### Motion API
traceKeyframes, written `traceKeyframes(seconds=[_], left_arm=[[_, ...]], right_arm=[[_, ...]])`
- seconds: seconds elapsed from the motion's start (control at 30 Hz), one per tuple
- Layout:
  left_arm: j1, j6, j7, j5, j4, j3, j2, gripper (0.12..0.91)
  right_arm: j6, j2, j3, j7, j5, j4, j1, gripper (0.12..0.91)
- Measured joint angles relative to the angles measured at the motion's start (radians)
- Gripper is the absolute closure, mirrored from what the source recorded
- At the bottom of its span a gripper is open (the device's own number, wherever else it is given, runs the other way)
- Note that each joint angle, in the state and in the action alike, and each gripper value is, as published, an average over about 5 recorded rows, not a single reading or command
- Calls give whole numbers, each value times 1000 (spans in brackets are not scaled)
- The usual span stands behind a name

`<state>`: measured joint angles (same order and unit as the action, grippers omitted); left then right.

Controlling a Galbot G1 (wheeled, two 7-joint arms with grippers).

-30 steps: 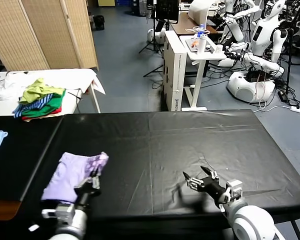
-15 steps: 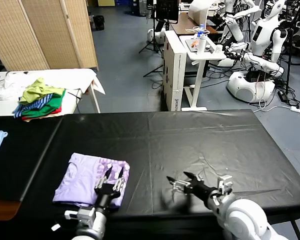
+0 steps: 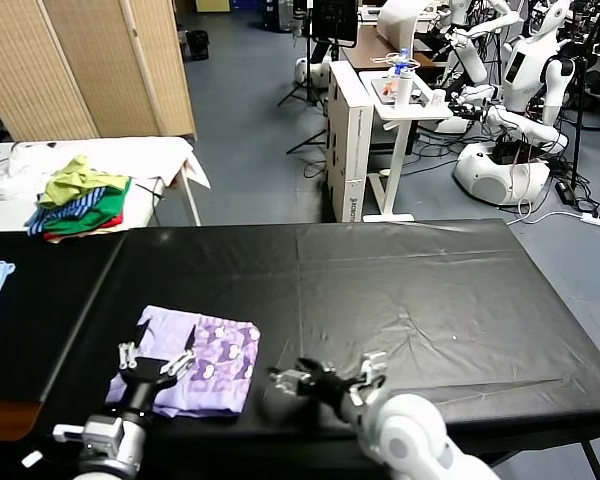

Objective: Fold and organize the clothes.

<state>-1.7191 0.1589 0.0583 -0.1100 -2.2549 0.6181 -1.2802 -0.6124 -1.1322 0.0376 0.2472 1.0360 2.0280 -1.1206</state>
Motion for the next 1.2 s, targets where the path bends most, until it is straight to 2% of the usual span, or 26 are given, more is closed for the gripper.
traceKeyframes(seconds=[0.2, 0.3, 0.43, 0.6, 0.7, 0.8, 0.93, 1.2], left_arm=[[-14, -7, 0, 21, 7, 15, -18, 123], [-21, -9, 0, 25, 8, 21, -26, 123], [-30, -12, 0, 29, 7, 27, -32, 123], [-36, -17, 0, 31, 5, 30, -37, 123], [-35, -19, 0, 32, 5, 30, -43, 123], [-36, -20, 0, 34, 5, 30, -49, 123], [-41, -27, 0, 39, 7, 30, -55, 123], [-34, -34, 0, 42, 17, 28, -65, 123]], right_arm=[[1, -65, 55, -2, -12, -37, 26, 140], [3, -88, 70, -1, -19, -53, 38, 226], [5, -112, 79, 11, -31, -75, 47, 404], [-2, -124, 74, 32, -45, -82, 47, 713], [-11, -118, 63, 35, -49, -81, 46, 839], [-23, -107, 50, 35, -49, -77, 46, 874], [-45, -80, 24, 36, -47, -60, 47, 882], [-120, 43, -69, 56, -36, -1, 33, 883]])
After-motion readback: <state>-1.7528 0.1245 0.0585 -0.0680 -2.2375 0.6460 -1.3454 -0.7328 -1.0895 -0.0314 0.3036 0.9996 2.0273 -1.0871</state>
